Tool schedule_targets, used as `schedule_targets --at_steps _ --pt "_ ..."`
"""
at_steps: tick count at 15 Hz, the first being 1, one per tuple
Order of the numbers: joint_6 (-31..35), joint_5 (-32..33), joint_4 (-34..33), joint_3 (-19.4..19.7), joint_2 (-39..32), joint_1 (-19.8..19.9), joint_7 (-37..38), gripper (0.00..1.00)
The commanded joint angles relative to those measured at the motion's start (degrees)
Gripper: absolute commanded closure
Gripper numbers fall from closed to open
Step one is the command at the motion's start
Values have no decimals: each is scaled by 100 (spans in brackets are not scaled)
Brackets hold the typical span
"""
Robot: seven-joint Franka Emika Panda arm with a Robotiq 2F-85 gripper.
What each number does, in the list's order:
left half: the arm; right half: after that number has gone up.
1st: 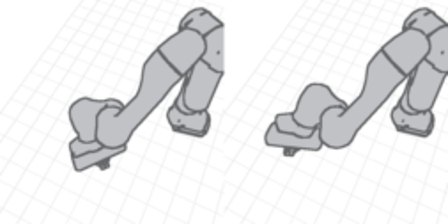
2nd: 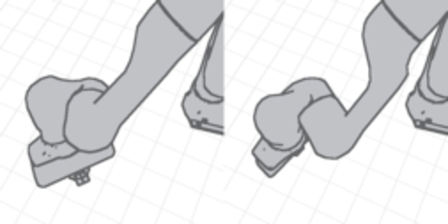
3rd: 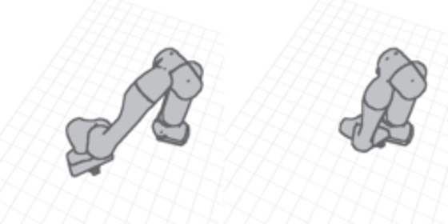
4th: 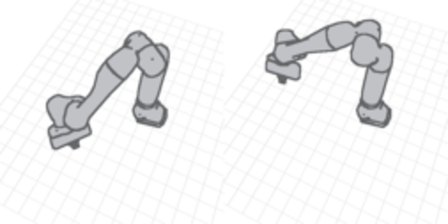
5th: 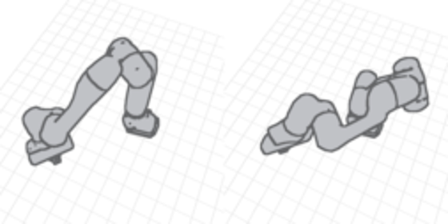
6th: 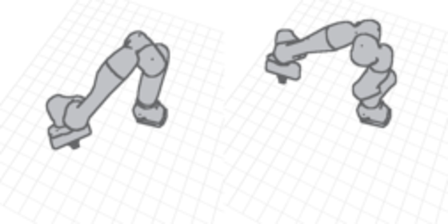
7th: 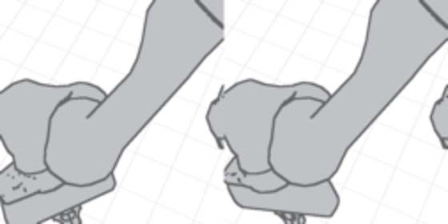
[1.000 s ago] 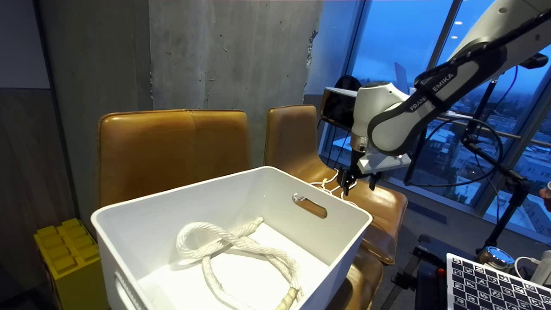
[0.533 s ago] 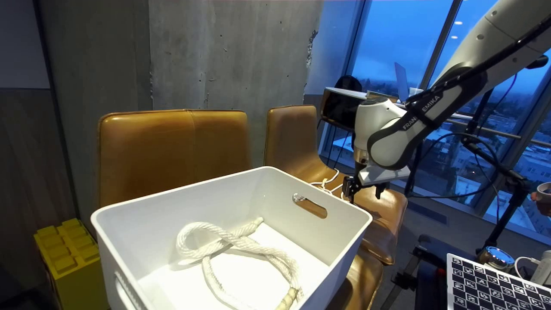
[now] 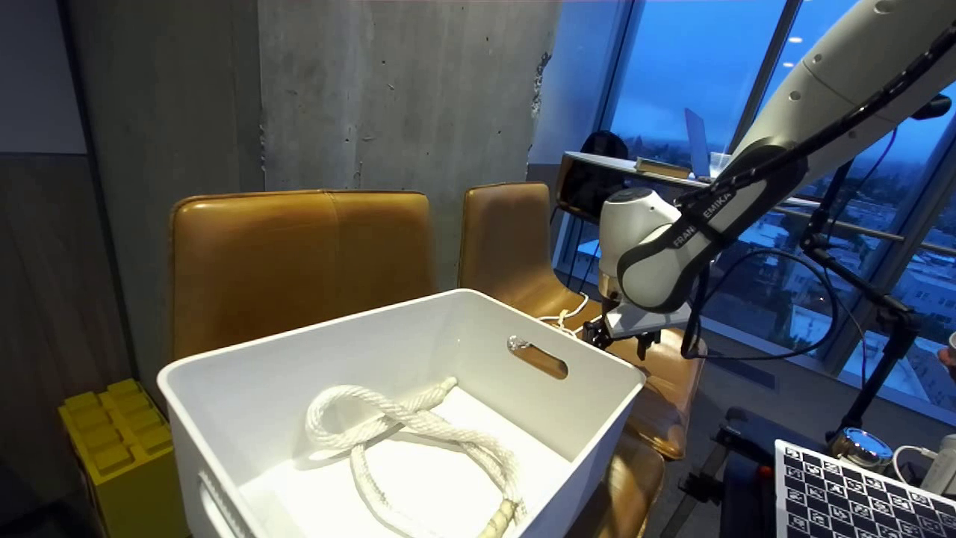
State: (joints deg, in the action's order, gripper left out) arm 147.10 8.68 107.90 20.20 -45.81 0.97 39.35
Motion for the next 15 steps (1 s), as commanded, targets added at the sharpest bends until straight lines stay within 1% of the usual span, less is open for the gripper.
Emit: schedule_targets --at_steps 1,2,3,4,5,7,10,11,12,14,15 --pt "-14 -45 79 56 -69 -329 114 17" --pt "19 -12 121 78 -64 -418 143 25" --pt "23 12 148 98 -60 -494 162 42" --pt "17 18 144 108 -73 -542 170 45" --pt "-9 17 133 123 -74 -585 187 51" --pt "-26 27 111 153 -97 -640 203 69" --pt "-27 29 106 177 -111 -679 230 90" --pt "-37 40 103 207 -115 -697 245 96" --pt "-54 44 102 232 -115 -704 249 99" --pt "-112 42 83 260 -103 -702 249 100" --pt "-121 40 73 258 -97 -697 248 98"
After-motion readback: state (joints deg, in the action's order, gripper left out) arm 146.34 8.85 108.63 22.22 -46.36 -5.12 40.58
